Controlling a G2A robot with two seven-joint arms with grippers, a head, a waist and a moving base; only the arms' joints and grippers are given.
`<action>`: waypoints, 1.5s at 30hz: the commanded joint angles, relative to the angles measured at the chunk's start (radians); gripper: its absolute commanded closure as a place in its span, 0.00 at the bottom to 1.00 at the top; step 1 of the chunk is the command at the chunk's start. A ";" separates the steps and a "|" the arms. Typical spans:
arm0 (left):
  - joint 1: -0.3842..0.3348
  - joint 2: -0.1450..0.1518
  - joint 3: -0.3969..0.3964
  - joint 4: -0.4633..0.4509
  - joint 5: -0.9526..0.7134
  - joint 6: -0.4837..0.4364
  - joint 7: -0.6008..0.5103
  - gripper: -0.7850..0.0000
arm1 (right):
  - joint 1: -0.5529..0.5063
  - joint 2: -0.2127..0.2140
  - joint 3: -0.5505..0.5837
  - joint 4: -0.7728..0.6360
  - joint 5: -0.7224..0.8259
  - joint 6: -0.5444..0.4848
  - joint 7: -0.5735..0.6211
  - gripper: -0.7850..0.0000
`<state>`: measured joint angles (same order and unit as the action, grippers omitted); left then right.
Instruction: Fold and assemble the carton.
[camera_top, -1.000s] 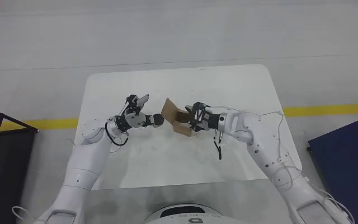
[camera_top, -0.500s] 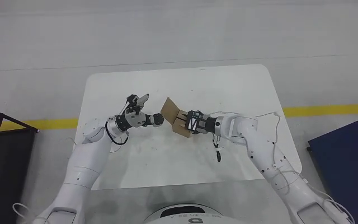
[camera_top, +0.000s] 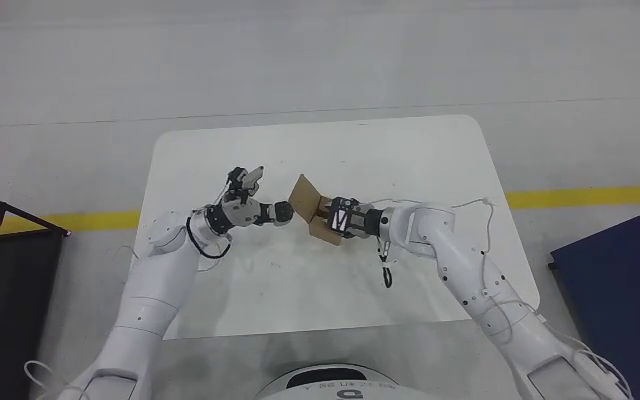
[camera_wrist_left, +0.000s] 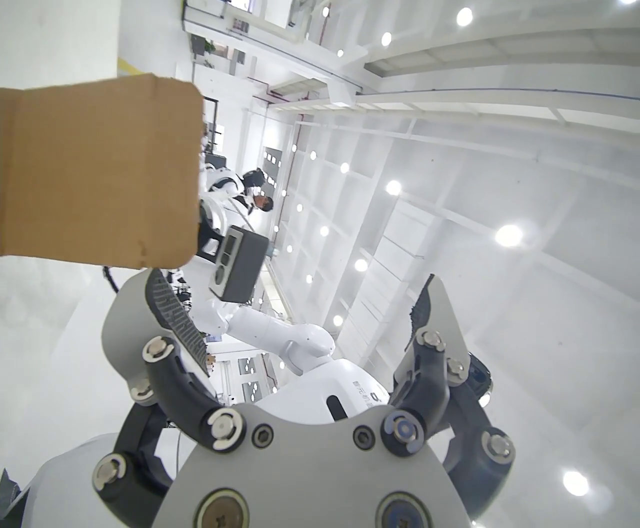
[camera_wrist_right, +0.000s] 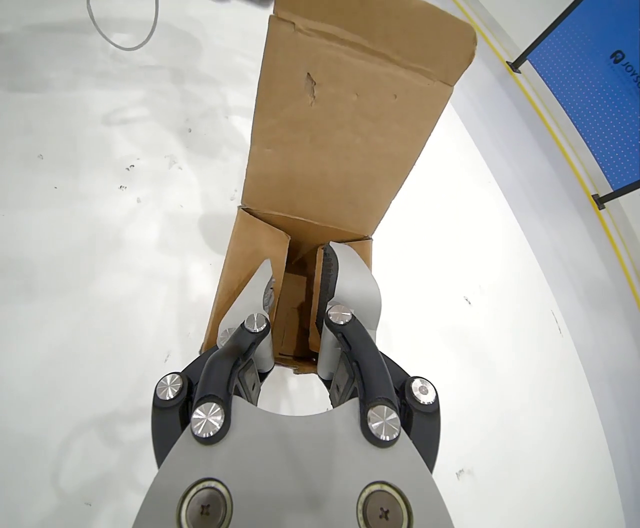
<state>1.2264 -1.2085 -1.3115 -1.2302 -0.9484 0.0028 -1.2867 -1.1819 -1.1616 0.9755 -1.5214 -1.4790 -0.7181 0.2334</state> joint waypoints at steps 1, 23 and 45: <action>0.020 0.001 -0.050 -0.028 -0.124 -0.028 -0.017 0.00 | 0.000 0.000 -0.001 -0.005 -0.001 0.001 0.005 0.63; -0.027 0.002 -0.002 0.024 0.161 -0.076 0.300 0.00 | 0.018 -0.009 -0.038 -0.028 0.005 0.053 0.164 0.58; -0.085 -0.013 0.046 0.097 0.147 -0.098 0.258 0.00 | -0.012 -0.005 0.043 -0.171 0.145 0.119 0.113 0.51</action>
<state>1.1399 -1.2213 -1.2636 -1.1313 -0.7995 -0.0946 -1.0285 -1.1854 -1.1700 0.9996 -1.6855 -1.3525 -0.5987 0.3499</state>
